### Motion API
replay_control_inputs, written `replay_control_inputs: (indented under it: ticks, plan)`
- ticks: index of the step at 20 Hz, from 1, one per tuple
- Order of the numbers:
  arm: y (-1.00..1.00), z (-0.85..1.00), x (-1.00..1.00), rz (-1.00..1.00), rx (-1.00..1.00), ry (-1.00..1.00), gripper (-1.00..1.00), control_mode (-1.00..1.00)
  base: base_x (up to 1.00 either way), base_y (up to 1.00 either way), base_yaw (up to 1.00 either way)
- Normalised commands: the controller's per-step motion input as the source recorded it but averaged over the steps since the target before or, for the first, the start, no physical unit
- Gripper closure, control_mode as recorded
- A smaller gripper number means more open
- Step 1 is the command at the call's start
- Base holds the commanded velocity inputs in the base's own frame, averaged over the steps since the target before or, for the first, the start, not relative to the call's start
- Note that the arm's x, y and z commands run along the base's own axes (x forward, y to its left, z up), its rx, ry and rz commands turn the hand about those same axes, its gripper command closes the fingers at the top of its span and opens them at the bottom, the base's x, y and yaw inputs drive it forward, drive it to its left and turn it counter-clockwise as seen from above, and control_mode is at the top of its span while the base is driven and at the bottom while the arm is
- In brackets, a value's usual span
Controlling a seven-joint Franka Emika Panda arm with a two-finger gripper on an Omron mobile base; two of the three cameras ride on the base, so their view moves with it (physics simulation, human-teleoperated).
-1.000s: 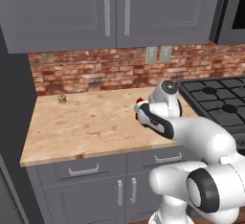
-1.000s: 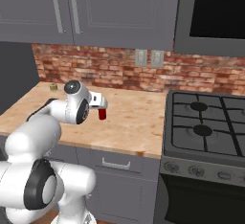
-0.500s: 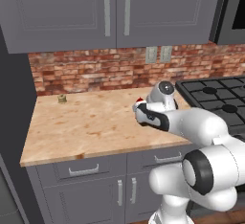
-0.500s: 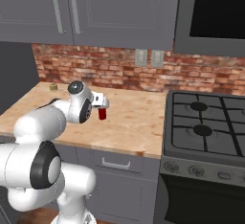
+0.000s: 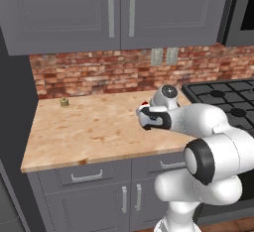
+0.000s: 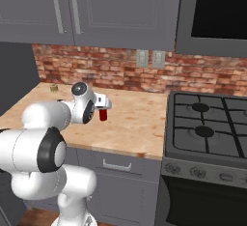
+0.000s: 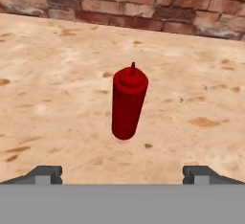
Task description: Pick the ketchup and syrup bottle from the counter and place them in the cabinet.
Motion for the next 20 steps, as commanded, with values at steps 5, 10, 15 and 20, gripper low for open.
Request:
replay_control_inputs:
  ticks: [5, 10, 15, 20]
  plan:
    - [0.00, -0.12, 0.14, 0.00, 0.00, 0.00, -1.00, -1.00, 0.00, 0.00, 0.00]
    - [0.00, -0.13, 0.16, 0.00, 0.00, 0.00, -1.00, -1.00, 0.00, 0.00, 0.00]
    - [0.00, -0.13, 0.19, 0.00, 0.00, 0.00, -1.00, -1.00, 0.00, 0.00, 0.00]
    - [0.00, -0.11, 0.22, 0.00, 0.00, 0.00, -1.00, -1.00, 0.00, 0.00, 0.00]
